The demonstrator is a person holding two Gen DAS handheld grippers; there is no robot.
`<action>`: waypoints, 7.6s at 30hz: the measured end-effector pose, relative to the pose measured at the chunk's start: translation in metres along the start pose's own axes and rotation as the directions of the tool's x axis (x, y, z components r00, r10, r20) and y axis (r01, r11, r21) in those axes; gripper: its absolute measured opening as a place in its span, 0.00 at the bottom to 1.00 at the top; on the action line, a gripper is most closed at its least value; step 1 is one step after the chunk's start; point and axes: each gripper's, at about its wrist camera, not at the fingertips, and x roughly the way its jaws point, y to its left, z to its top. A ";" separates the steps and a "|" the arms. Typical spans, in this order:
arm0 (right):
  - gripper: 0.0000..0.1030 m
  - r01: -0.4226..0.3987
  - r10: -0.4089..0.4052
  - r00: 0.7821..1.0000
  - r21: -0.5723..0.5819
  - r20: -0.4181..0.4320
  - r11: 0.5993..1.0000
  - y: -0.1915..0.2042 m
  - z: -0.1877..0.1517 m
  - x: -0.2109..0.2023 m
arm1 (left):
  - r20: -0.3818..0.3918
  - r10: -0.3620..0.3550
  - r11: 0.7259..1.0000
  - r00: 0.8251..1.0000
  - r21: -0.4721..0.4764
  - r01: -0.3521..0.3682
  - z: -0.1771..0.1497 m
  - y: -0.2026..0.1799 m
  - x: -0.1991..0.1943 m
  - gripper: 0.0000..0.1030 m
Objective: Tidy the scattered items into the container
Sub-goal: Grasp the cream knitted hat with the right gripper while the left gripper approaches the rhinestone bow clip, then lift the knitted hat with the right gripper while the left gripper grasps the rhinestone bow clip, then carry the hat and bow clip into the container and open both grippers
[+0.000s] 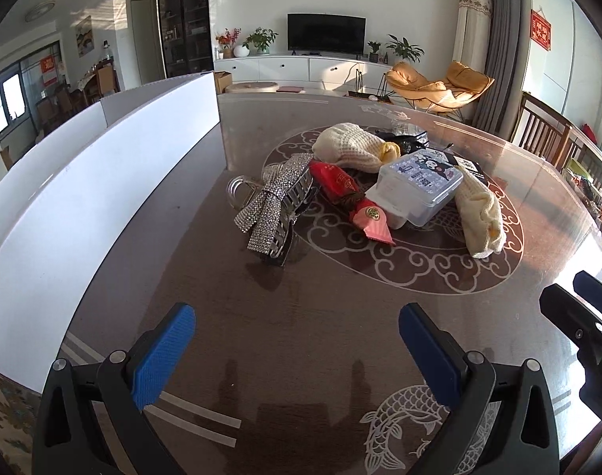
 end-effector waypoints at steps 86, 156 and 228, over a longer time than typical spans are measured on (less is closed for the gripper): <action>0.61 -0.076 0.053 0.989 -0.167 -0.138 0.983 -0.007 -0.010 0.068 | -0.124 -0.074 0.986 0.990 0.140 0.091 0.012 0.012 0.038 0.84; 0.72 -0.056 0.034 0.989 -0.153 -0.144 0.987 -0.003 -0.004 0.077 | -0.138 -0.085 0.986 0.987 0.133 0.103 0.012 0.011 0.049 1.00; 0.39 -0.494 0.413 0.867 -0.367 -0.280 0.788 0.418 0.178 0.166 | -0.221 0.120 0.904 0.968 -0.378 -0.198 0.093 0.334 0.015 0.52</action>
